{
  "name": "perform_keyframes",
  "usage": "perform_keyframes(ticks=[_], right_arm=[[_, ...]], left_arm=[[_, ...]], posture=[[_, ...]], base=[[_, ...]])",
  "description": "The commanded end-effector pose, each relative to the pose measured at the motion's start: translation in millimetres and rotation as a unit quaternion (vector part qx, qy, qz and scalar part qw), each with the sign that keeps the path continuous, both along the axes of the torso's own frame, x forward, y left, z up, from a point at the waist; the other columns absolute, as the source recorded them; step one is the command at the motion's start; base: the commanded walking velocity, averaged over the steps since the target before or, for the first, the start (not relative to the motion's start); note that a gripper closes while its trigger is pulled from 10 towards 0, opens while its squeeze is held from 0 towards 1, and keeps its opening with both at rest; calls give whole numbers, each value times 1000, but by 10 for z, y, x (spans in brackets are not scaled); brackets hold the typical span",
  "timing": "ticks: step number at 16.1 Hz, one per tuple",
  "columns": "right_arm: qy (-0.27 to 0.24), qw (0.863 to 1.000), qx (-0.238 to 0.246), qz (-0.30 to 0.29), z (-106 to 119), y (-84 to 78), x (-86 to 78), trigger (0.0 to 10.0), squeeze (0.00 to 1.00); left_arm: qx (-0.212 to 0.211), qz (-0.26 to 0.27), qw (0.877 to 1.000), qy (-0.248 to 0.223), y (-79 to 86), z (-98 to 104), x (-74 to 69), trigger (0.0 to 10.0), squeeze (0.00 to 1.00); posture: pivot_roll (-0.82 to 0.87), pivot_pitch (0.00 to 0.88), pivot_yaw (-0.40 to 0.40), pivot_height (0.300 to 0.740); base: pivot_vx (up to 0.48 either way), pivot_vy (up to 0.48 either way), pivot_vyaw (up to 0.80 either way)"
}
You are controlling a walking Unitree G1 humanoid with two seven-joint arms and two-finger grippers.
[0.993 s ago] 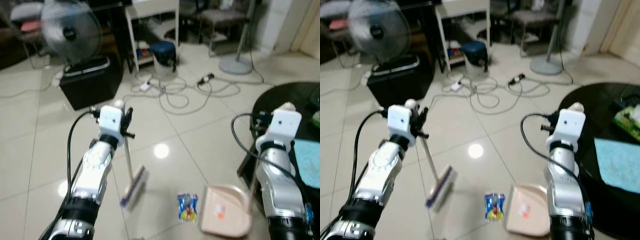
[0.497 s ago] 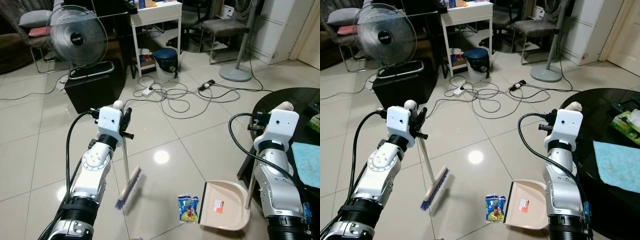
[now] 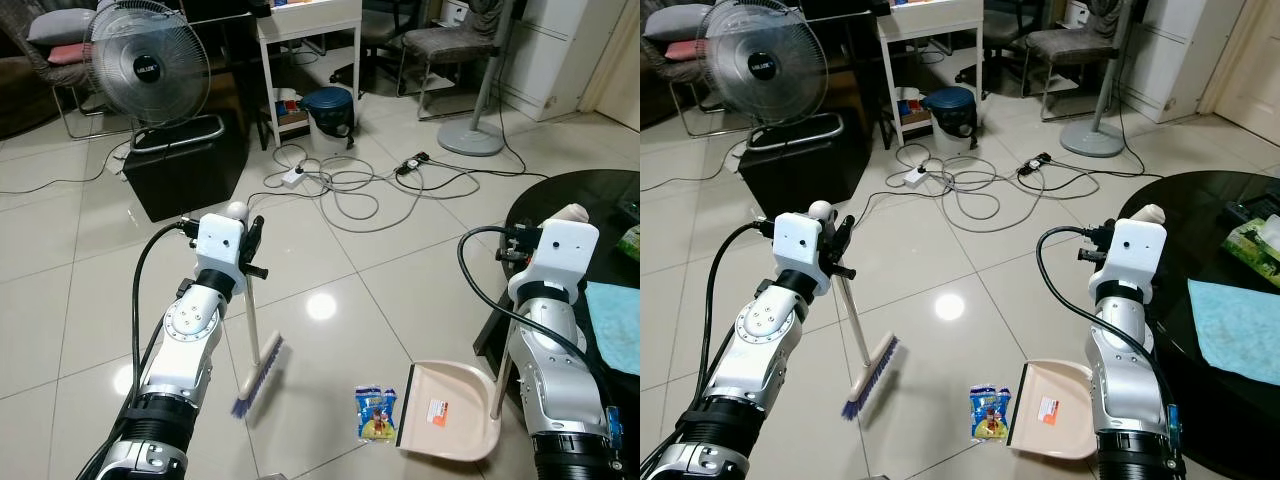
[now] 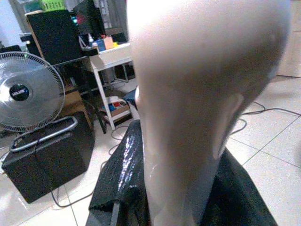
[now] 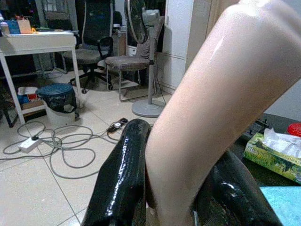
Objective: Sweep floor
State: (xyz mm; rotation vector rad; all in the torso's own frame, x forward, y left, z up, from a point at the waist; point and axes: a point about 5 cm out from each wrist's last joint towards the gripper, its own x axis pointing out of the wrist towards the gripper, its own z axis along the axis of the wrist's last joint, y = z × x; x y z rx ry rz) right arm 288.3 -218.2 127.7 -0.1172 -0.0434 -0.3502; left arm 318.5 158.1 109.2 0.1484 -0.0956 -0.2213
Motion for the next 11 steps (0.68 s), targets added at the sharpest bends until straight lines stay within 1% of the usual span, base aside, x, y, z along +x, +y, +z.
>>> perform_keyframes(ticks=[1, 6, 9, 10, 11], right_arm=[[-18, 1000, -4, 1, 56, 16, -3, 10000, 0], [-15, 1000, -4, -2, 35, 18, -22, 10000, 0], [-14, 999, -30, -4, 23, 4, -12, 10000, 0], [-18, 999, -49, -8, 13, -14, 3, 10000, 0], [-19, 998, -53, -8, 4, -27, 10, 10000, 0]], left_arm=[[11, -3, 1000, -6, 12, 35, 5, 10000, 0], [14, -4, 1000, -4, 17, 37, 10, 10000, 0], [19, -2, 1000, -6, 31, 52, 26, 10000, 0], [24, 16, 1000, -7, 102, 67, 41, 10000, 0], [25, 26, 999, -7, 146, 73, 49, 10000, 0]], posture=[[-54, 0, 87, 740], [-49, 4, 88, 740], [-40, 12, 90, 740], [-24, 33, 96, 740], [-21, 38, 97, 740]], base=[[0, 0, 0], [0, 0, 0], [0, 0, 0], [0, 0, 0], [0, 0, 0]])
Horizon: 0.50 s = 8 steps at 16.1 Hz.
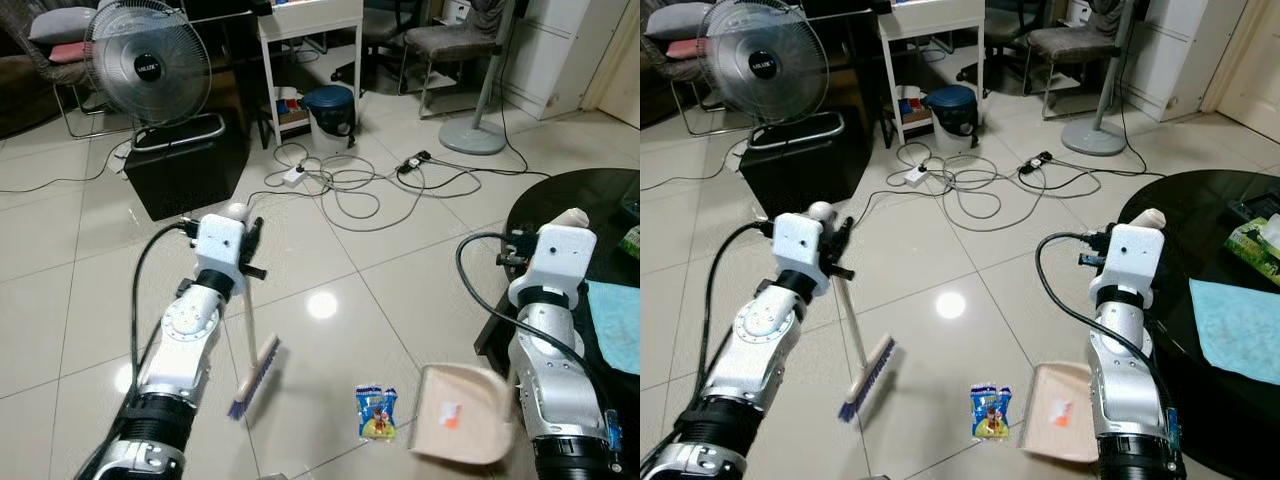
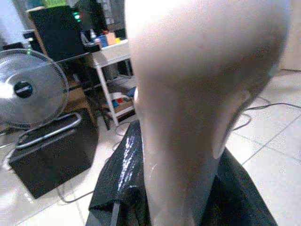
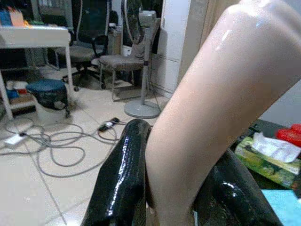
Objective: Sweep floor
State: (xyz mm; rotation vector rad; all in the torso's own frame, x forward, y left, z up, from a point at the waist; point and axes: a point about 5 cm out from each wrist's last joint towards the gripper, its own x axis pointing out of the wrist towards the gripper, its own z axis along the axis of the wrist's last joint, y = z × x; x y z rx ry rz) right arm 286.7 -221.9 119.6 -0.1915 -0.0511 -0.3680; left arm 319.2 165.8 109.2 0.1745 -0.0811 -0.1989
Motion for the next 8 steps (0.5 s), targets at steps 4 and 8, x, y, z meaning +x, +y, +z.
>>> perform_keyframes(ticks=[4, 8], right_arm=[[-33, 999, -26, 18, 18, -87, 16, 10000, 0], [-67, 996, -50, 19, -3, -159, -18, 10000, 0]], left_arm=[[-6, 55, 998, -27, 227, 79, 37, 10000, 0], [-10, 43, 997, -57, 239, 109, -23, 10000, 0]], posture=[[26, 165, 104, 740], [109, 304, 130, 740]], base=[[0, 0, 0], [0, 0, 0]])
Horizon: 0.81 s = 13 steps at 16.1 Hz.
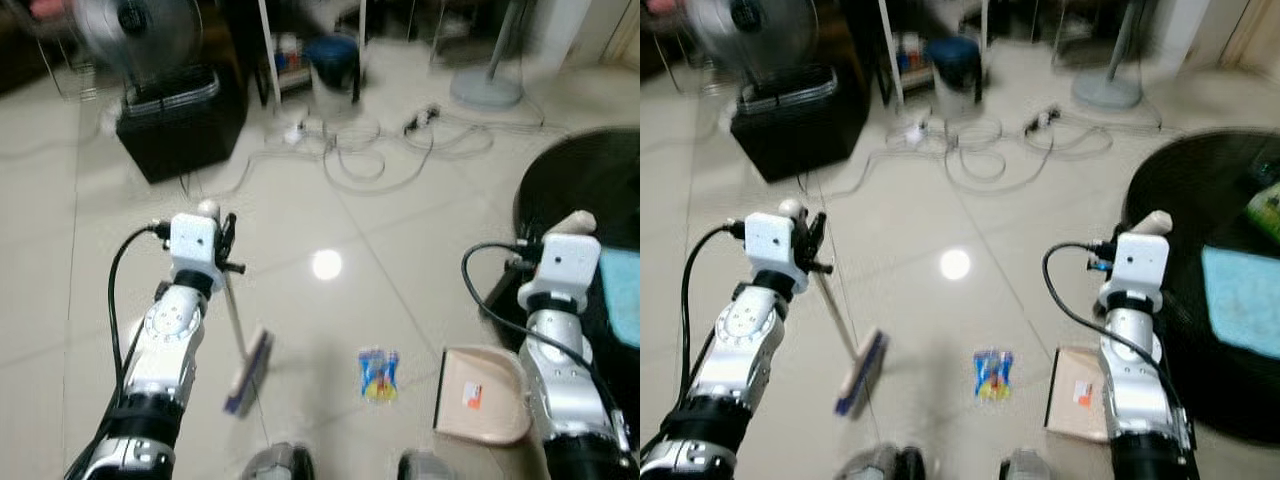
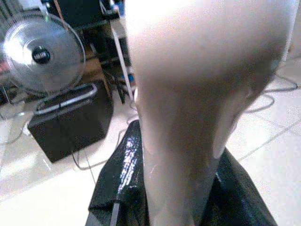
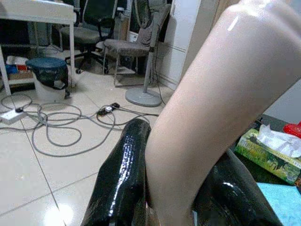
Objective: Sweep floor
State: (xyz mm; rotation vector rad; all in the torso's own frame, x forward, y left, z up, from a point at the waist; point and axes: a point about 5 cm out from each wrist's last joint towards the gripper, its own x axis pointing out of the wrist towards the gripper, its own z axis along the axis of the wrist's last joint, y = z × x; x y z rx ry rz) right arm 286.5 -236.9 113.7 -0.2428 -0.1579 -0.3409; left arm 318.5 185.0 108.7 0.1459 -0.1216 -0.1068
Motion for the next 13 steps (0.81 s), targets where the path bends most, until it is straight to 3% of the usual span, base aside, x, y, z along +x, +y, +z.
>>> perform_keyframes(ticks=[1, 7, 9, 11, 13], right_arm=[[-33, 999, -23, 14, 65, 9, -2, 10000, 0], [-112, 990, -67, 51, 302, 216, 218, 10000, 0], [-110, 990, -65, 63, 262, 375, 332, 10000, 0], [-88, 989, -76, 93, 129, 583, 356, 10000, 0], [-75, 990, -56, 105, 4, 742, 356, 10000, 0]], left_arm=[[6, -7, 999, -47, 32, 130, -26, 10000, 0], [-19, -21, 996, -88, -11, 294, 25, 10000, 0], [-20, -47, 995, -82, -87, 263, 18, 10000, 0], [-20, -66, 995, -70, -156, 205, -1, 10000, 0], [-24, -73, 995, -64, -240, 165, 7, 10000, 0]], posture=[[118, 331, 145, 740], [171, 378, 175, 740], [187, 396, 185, 740], [201, 389, 202, 740], [208, 388, 209, 740]], base=[[0, 0, 0], [0, 0, 0], [0, 0, 0], [0, 0, 0], [0, 0, 0]])
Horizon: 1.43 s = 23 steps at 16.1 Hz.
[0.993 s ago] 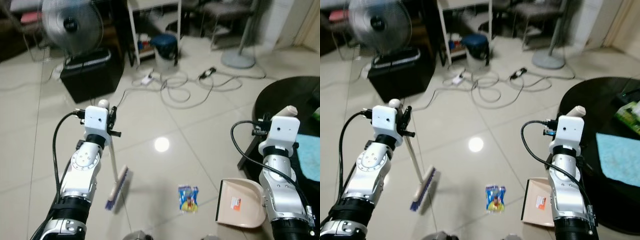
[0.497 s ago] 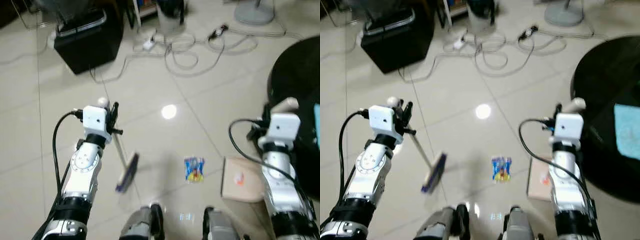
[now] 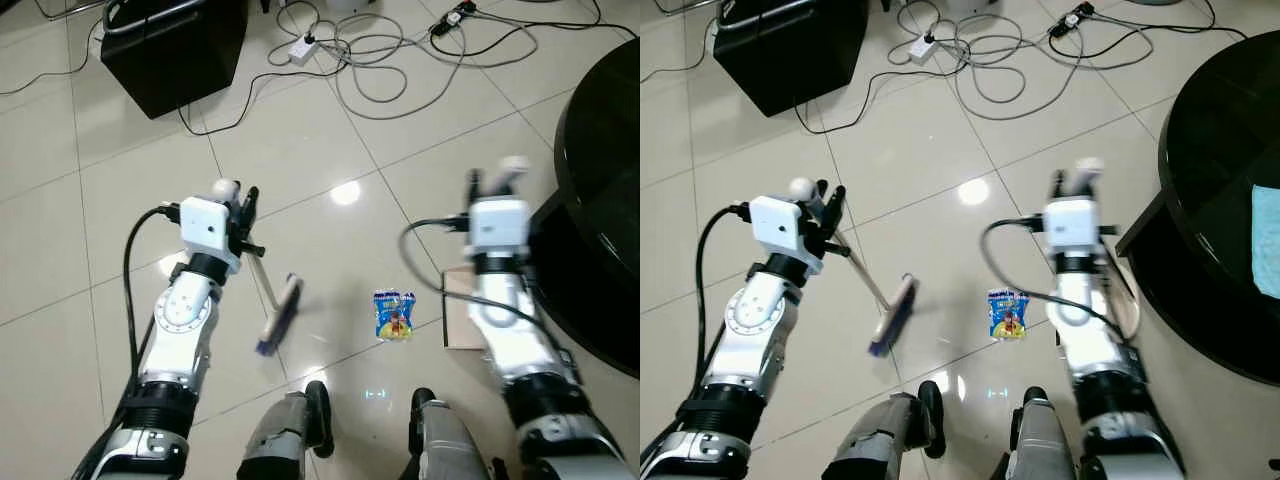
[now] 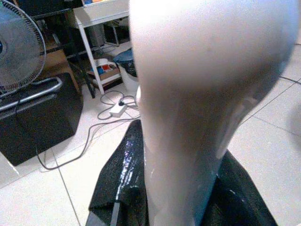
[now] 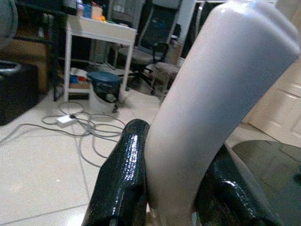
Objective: Sweep floor
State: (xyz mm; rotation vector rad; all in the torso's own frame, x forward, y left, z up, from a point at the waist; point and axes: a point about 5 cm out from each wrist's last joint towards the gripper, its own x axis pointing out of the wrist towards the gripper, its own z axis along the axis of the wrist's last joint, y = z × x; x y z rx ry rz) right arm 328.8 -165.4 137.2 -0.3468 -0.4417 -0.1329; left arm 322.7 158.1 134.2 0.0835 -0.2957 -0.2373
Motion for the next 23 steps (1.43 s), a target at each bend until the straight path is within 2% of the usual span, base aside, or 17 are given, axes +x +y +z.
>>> perform_keyframes(ticks=[1, 2, 3, 5, 9, 12, 15, 17, 18, 19, 22, 23], right_arm=[[45, 998, 41, -2, -260, 104, -68, 10000, 0], [35, 998, 53, 10, -242, 208, -61, 10000, 0], [22, 997, 72, 23, -186, 318, -46, 10000, 0], [14, 996, 85, 30, -143, 386, -30, 10000, 0], [9, 994, 100, 40, -98, 500, 33, 10000, 0], [9, 994, 108, 34, -108, 465, 35, 10000, 0], [9, 994, 107, 27, -133, 395, 31, 10000, 0], [0, 993, 118, 13, -134, 306, 2, 10000, 0], [-2, 992, 122, 11, -134, 281, -4, 10000, 0], [-10, 990, 138, 2, -120, 196, -36, 10000, 0], [-15, 988, 154, 7, -137, 82, -130, 10000, 0], [-17, 985, 172, 5, -151, 32, -191, 10000, 0]], left_arm=[[-10, 5, 1000, 17, -19, -88, -17, 10000, 0], [-43, 14, 999, 21, -74, -78, 5, 10000, 0], [-96, 24, 994, 35, -141, -81, 21, 10000, 0], [-125, 28, 991, 44, -186, -103, 23, 10000, 0], [-210, 40, 974, 69, -316, -114, 67, 10000, 0], [-273, 28, 959, 65, -307, 47, 141, 10000, 0], [-278, -6, 959, 51, -245, 223, 216, 10000, 0], [-254, -39, 966, 22, -144, 444, 278, 10000, 0], [-243, -40, 969, 15, -112, 489, 303, 10000, 0], [-219, -36, 975, 0, 20, 623, 383, 10000, 0], [-206, -55, 977, -26, 226, 880, 426, 10000, 0], [-183, -59, 981, -32, 307, 938, 413, 10000, 0]], posture=[[208, 387, 211, 740], [200, 380, 211, 740], [191, 374, 211, 740], [176, 363, 207, 740], [164, 332, 198, 740], [166, 291, 197, 740], [166, 264, 204, 740], [142, 234, 200, 740], [130, 218, 196, 740], [100, 188, 186, 740], [51, 145, 189, 740], [40, 126, 193, 740]], base=[[0, 0, 0], [0, 0, 0], [0, 0, 0], [0, 0, 0], [0, 0, 0], [0, 0, 0], [0, 0, 0], [0, 0, 0], [0, 0, 0], [0, 0, 0], [0, 0, 0], [0, 0, 0]])
